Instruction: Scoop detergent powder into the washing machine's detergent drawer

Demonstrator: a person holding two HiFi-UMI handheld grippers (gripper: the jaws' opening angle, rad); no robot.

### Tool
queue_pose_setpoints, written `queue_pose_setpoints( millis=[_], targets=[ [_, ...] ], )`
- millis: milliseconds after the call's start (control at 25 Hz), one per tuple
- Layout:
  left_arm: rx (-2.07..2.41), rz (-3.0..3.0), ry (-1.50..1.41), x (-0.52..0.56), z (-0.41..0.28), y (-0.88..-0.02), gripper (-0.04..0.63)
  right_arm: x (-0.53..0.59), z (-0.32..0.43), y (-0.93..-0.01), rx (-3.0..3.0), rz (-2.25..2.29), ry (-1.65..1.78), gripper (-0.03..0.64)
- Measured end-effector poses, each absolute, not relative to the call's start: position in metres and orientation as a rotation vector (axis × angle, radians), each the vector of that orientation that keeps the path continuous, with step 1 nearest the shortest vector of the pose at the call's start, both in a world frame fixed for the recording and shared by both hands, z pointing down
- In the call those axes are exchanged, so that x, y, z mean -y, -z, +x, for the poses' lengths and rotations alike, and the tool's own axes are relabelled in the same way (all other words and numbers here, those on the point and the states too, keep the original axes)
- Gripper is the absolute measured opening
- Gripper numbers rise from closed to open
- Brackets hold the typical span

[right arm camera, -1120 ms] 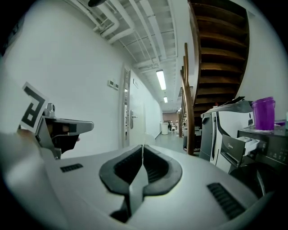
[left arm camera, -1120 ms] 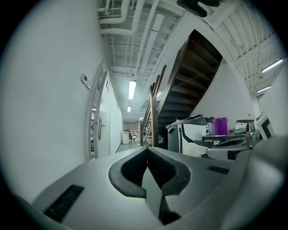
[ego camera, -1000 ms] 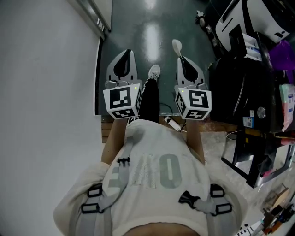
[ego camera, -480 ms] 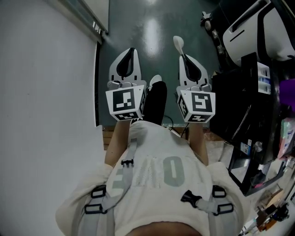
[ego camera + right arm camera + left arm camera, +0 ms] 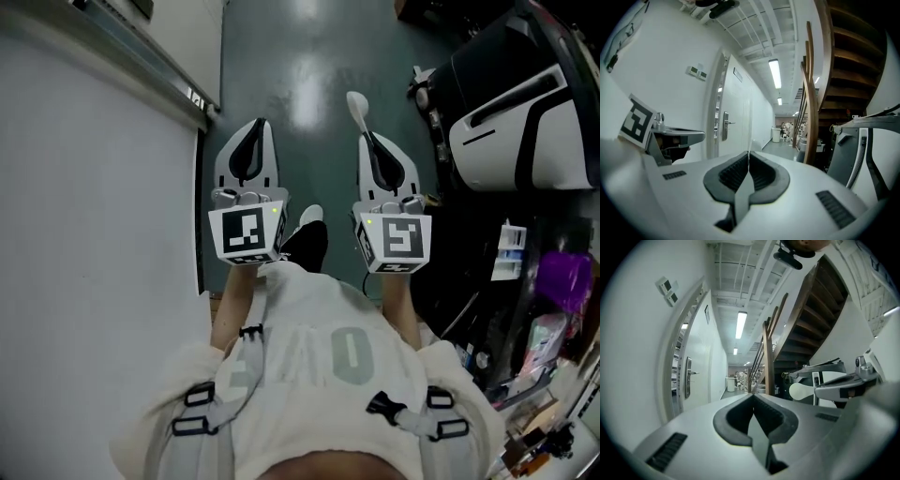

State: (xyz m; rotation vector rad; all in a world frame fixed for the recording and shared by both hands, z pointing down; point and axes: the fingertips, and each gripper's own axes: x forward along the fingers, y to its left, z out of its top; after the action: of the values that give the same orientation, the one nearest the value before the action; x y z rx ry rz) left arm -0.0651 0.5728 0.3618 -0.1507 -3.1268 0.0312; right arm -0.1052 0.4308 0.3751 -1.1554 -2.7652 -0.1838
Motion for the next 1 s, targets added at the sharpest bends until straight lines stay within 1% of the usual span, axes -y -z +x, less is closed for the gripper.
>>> queue_pose_setpoints(
  millis=[160,320,640,840,1000],
  targets=[
    [3.142,-0.201,-0.054,-0.597,-0.104,-0.323,0.021,-0.445,-0.141,-0.344,2.783,-1.156,0.137,0.011],
    [3.131,-0.176,-0.069,-0.600,-0.128,-0.312,0.021,-0.454,-0.160,-0.330,2.793,-1.157,0.168,0.009],
    [3.120,-0.167,-0.032,-0.587,-0.141,-0.303,0.021,-0.457,-0.171,-0.309,2.807,-1.194,0.162,0.009],
    [3.146,-0.098,-0.049,-0.557,-0.144,-0.294,0.020,-0.434,-0.164,-0.305,2.812,-1.188,0.162,0.009],
    [3.165,0.007,-0.048,-0.531,-0.153,-0.283,0.020,-0.405,-0.165,-0.293,2.860,-1.112,0.093,0.011]
  ],
)
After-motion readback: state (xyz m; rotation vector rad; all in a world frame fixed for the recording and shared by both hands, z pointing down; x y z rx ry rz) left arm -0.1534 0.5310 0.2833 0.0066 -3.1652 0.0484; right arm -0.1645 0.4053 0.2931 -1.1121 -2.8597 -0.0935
